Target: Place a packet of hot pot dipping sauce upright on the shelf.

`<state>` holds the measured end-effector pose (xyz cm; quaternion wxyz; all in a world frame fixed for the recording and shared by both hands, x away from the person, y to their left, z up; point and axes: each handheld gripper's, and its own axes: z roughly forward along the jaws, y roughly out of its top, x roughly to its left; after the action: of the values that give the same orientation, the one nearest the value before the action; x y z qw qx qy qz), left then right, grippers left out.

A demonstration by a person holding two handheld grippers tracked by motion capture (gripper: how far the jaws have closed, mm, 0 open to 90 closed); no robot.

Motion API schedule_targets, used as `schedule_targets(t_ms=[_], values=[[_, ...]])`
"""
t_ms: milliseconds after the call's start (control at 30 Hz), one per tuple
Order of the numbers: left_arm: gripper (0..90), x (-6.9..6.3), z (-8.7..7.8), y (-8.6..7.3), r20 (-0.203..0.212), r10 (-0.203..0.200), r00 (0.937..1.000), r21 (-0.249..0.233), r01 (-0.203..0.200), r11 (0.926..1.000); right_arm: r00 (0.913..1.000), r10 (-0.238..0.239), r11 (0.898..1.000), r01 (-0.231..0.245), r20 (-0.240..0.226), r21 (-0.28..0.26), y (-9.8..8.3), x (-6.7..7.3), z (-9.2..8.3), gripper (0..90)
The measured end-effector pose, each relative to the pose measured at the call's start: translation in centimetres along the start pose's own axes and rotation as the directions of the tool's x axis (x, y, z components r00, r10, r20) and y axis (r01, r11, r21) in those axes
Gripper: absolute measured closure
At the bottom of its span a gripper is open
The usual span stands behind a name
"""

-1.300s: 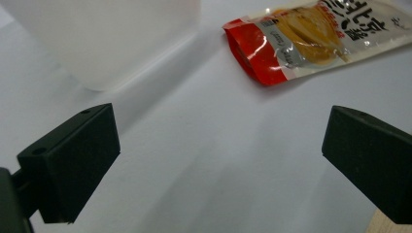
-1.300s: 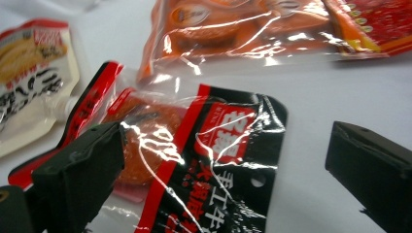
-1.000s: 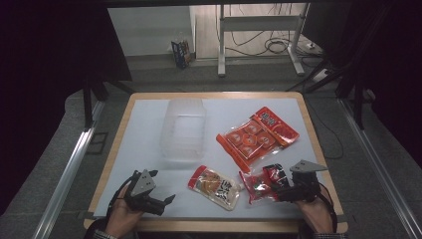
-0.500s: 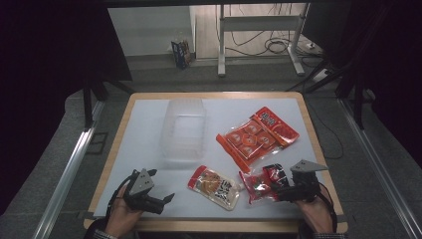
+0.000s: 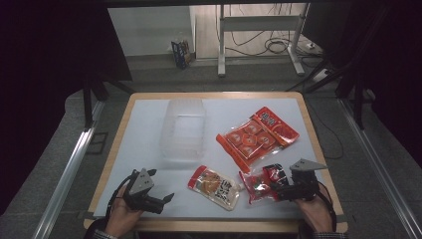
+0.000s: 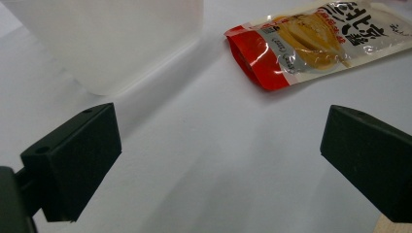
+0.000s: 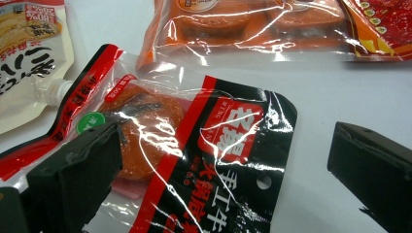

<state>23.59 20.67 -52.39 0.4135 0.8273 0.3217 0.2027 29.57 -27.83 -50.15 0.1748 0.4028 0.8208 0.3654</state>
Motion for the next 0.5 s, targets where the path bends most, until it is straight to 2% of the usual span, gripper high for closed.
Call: schedule_targets(t_ms=[333,500], values=[[1.0,0.07,0.02,-0.05,0.0,-0.003,1.0,-0.003,0.003,1.0,0.9999,-0.01,1.0,0.01,0.007,0.003,0.46,-0.29,0.42,0.0],[1.1,0.17,-0.03,-0.07,0.01,-0.004,0.9999,-0.02,0.004,0.9998,0.9999,-0.01,1.0,0.01,0.002,0.012,0.71,-0.39,0.64,0.0]])
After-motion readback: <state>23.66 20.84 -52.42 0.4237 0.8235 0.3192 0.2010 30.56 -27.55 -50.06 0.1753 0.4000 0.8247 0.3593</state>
